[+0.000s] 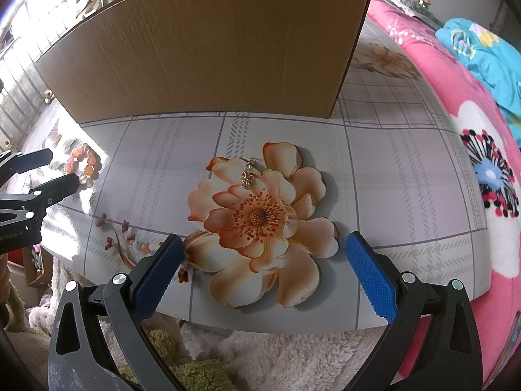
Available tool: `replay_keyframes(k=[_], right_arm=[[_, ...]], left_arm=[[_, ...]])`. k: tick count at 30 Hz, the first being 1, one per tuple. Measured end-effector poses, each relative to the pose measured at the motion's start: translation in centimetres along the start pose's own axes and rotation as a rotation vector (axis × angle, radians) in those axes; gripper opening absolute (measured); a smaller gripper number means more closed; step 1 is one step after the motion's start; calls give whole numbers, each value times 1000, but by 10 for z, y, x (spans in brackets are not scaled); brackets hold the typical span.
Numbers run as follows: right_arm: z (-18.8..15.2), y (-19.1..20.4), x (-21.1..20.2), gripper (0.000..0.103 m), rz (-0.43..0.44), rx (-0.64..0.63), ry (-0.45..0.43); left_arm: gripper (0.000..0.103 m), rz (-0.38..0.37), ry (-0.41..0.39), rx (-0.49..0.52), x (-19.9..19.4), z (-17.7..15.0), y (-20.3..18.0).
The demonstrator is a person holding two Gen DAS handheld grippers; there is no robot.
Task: Organize jewelry
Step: 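Hold the right gripper open above the gold earring on the printed flower, then close the left gripper on the pink-orange bead bracelet and lift it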
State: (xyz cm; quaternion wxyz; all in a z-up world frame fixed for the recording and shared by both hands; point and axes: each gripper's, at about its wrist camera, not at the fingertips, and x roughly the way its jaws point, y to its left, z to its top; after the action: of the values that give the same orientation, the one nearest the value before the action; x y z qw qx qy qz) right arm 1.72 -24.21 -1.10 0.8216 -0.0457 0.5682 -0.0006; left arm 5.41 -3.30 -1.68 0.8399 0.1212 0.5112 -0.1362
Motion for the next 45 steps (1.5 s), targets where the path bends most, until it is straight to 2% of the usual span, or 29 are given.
replay_keyframes(k=[8,11,13,17,21,26,30,31,33,35,36,38,41,45], right_arm=[[-2,1,-1,95,-4,7,-16],[-1,1,0,95,-4,6,-15],[-1,1,0,95,-4,6,-15],[-1,1,0,95,-4,6,-16],[-2,1,0,95,-4,6,-20],[1,-3,-3,95,25,13,-16],[5,-21,-15,95,116,95,-69],[7,-22,-16,92,118,96,-74],[12,-21,-18,83,121,66,-82],[17,-19,-19,69,124,46,-98],[18,-18,-19,66,130,43,-103],[23,-16,-16,50,148,37,-108],[30,-16,-9,35,151,33,-106],[37,-14,-2,23,147,11,-93]], left_arm=[[79,11,-9,6,0,-1,-2],[79,-13,-58,19,-6,-6,-2],[79,-55,-112,31,-13,-11,-2],[61,-133,-157,67,-19,-17,-5],[41,-171,-151,106,-15,-20,-12],[27,-155,-112,124,-2,-18,-15],[23,-135,-118,139,2,-15,-15],[22,-135,-120,140,3,-14,-18],[15,-135,-125,142,4,-13,-17],[10,-132,-128,146,4,-12,-15],[10,-135,-128,147,4,-11,-15],[9,-140,-129,145,4,-10,-15],[9,-145,-131,144,5,-9,-15],[9,-157,-131,132,6,-7,-12]])
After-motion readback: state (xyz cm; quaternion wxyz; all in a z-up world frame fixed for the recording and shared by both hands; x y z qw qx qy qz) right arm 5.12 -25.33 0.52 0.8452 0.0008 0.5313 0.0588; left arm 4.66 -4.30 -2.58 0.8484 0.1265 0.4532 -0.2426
